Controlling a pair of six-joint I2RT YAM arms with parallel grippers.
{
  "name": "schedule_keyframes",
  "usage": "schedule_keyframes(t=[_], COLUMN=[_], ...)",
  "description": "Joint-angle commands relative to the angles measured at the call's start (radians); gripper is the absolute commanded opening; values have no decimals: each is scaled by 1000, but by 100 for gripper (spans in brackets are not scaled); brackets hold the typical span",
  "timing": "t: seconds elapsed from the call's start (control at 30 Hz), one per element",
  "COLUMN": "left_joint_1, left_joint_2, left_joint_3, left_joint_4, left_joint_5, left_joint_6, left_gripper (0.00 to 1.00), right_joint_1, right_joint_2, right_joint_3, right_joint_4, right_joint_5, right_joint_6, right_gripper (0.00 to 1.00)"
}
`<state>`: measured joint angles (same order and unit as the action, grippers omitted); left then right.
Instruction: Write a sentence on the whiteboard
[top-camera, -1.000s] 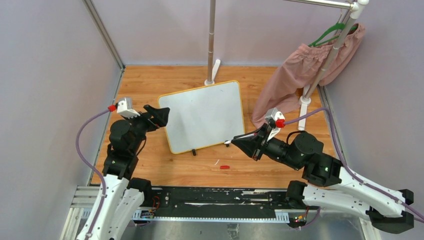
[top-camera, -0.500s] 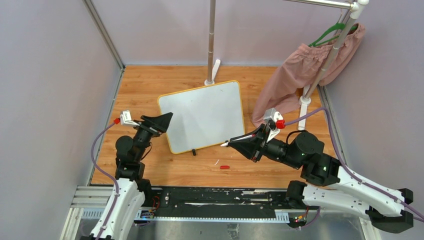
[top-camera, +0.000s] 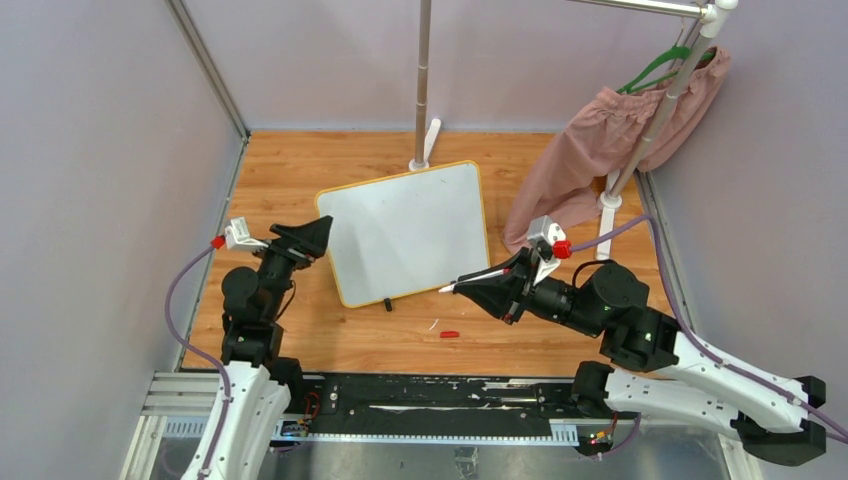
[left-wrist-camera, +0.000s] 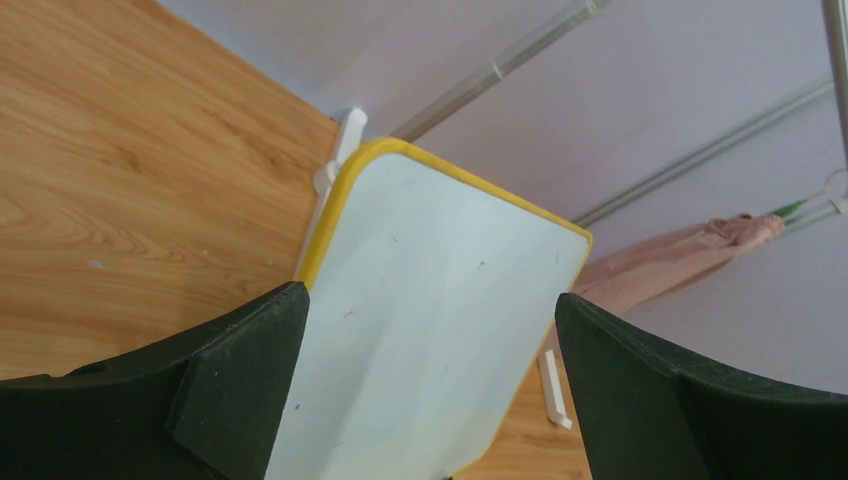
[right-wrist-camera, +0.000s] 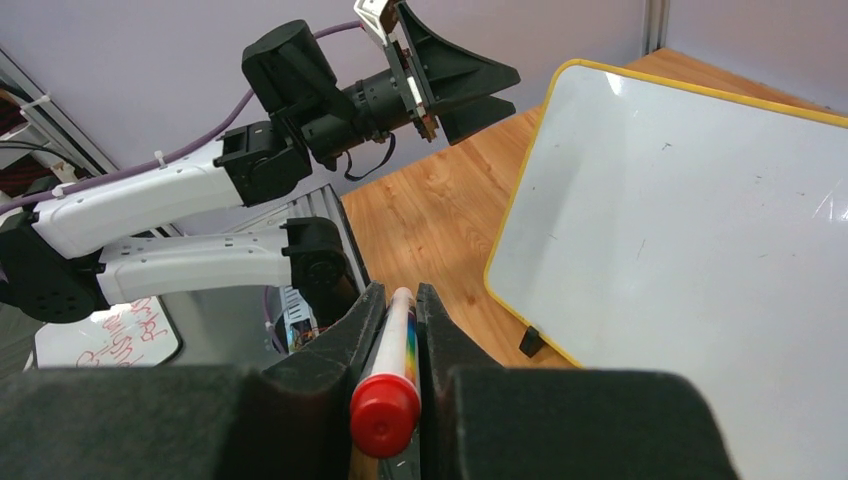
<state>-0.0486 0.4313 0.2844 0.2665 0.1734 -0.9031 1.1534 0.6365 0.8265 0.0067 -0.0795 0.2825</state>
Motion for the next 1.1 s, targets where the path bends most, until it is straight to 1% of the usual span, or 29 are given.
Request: schedule_keyframes(t=[0.0, 0.03, 0.1, 0.2, 0.33, 0.5, 0.57, 0.73, 0.93, 1.03, 1.07], left_joint_1=[7, 7, 8, 8, 10, 10, 10, 10, 9, 9, 9], left_joint_2=[10, 8, 14, 72, 202, 302, 327, 377, 445, 488, 505], left_joint_3=[98, 98, 80, 40, -11, -66, -81, -123, -200, -222, -229], left_joint_4=[-250, -260, -248, -132, 69, 299, 382, 528, 729, 812, 842], left_joint_5=[-193, -211, -193, -86, 64, 152, 176, 227, 249, 257, 261], left_joint_6=[97, 105, 116, 102, 57, -8, -24, -46, -86, -102, -106], left_gripper=[100, 100, 100, 100, 100, 98, 95, 87, 77, 68, 64], right_joint_1=[7, 7, 6, 6, 6, 6, 6, 6, 6, 6, 6], right_joint_2=[-20, -18, -17, -13, -12, -25, -29, -25, -9, 3, 9], right_joint_3=[-6, -4, -1, 6, 20, 16, 12, 2, -2, -8, -11], right_joint_4=[30, 30, 32, 36, 41, 42, 42, 50, 60, 68, 72], right_joint_5=[-3, -9, -19, -32, -52, -56, -54, -49, -48, -45, -44], right_joint_6=[-34, -37, -42, -50, -56, -54, -57, -58, -62, -63, -62], right_gripper=[0, 0, 0, 0, 0, 0, 0, 0, 0, 0, 0])
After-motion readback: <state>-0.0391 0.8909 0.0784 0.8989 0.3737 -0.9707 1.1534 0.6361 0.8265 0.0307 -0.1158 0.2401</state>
